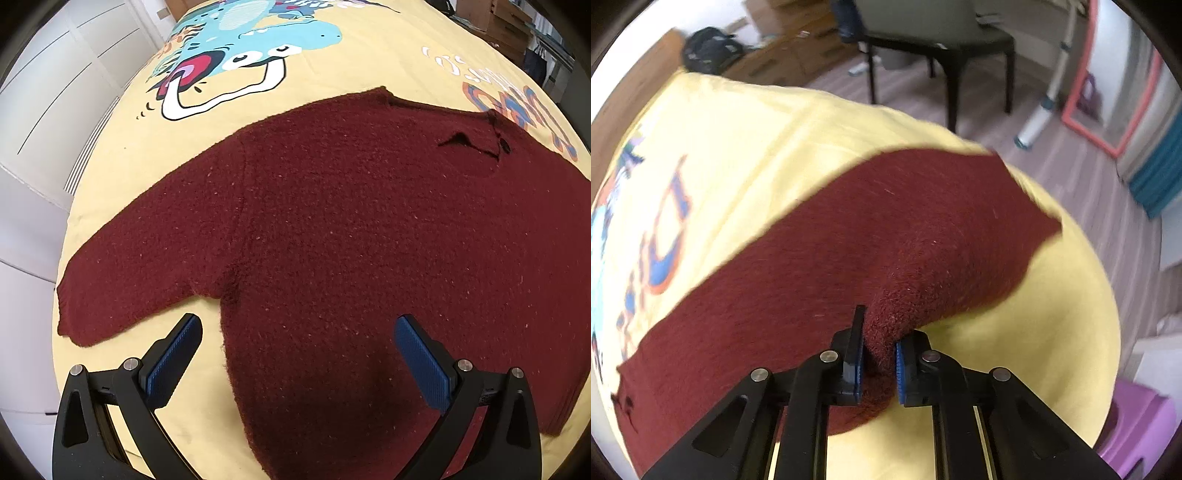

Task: Fold small clothes
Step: 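Move the right tool to the sweater sleeve cuff and grasp it, then lift the sleeve with the right tool and fold it across the sweater body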

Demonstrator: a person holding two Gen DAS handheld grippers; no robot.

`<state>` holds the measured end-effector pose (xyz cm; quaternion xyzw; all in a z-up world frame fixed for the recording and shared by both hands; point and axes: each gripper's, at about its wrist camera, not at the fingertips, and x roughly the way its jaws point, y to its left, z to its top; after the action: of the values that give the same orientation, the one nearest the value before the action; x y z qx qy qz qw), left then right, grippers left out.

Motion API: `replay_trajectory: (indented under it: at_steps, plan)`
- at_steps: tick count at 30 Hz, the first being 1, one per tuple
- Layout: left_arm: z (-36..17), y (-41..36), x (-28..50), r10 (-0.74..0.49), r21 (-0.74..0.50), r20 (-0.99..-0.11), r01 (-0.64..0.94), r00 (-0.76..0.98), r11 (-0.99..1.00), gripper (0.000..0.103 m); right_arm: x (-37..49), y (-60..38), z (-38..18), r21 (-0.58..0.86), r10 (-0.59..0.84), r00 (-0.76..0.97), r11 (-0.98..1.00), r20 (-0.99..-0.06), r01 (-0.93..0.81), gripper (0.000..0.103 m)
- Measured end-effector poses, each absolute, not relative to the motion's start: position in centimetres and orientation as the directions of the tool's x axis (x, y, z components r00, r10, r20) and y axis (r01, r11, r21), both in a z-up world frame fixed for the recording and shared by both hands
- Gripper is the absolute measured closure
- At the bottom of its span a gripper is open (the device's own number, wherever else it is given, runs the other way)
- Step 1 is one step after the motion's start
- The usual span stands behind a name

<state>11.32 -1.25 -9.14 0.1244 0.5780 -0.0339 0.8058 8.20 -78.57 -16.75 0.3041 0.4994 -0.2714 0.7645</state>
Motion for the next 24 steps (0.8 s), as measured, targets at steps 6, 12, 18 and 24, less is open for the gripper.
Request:
replay_trajectory:
  at_steps: [6, 12, 18, 24]
  plan:
    - [-8.7, -1.5, 10.8, 0.074, 0.159, -0.933, 0.219, 0.352, 0.963, 0.001, 9.8, -73.4, -10.2, 0.19, -0.133, 0.468, 0.791, -0.874, 0.581, 0.091]
    - [-8.0, -1.1, 10.8, 0.04, 0.13, -0.929, 0.224, 0.367, 0.966, 0.001, 12.7, -64.4, -2.5, 0.193, -0.084, 0.594, 0.901, -0.8, 0.387, 0.091]
    - [-7.4, -0.2, 10.9, 0.018, 0.11, -0.925, 0.221, 0.378, 0.969, 0.001, 15.6, -53.5, 1.9, 0.205, 0.04, 0.653, 0.962, -0.756, 0.178, 0.091]
    - [-7.3, 0.8, 10.9, 0.013, 0.106, -0.921, 0.218, 0.389, 0.97, 0.001, 18.5, -43.6, 1.5, 0.217, 0.175, 0.609, 0.976, -0.774, -0.005, 0.091]
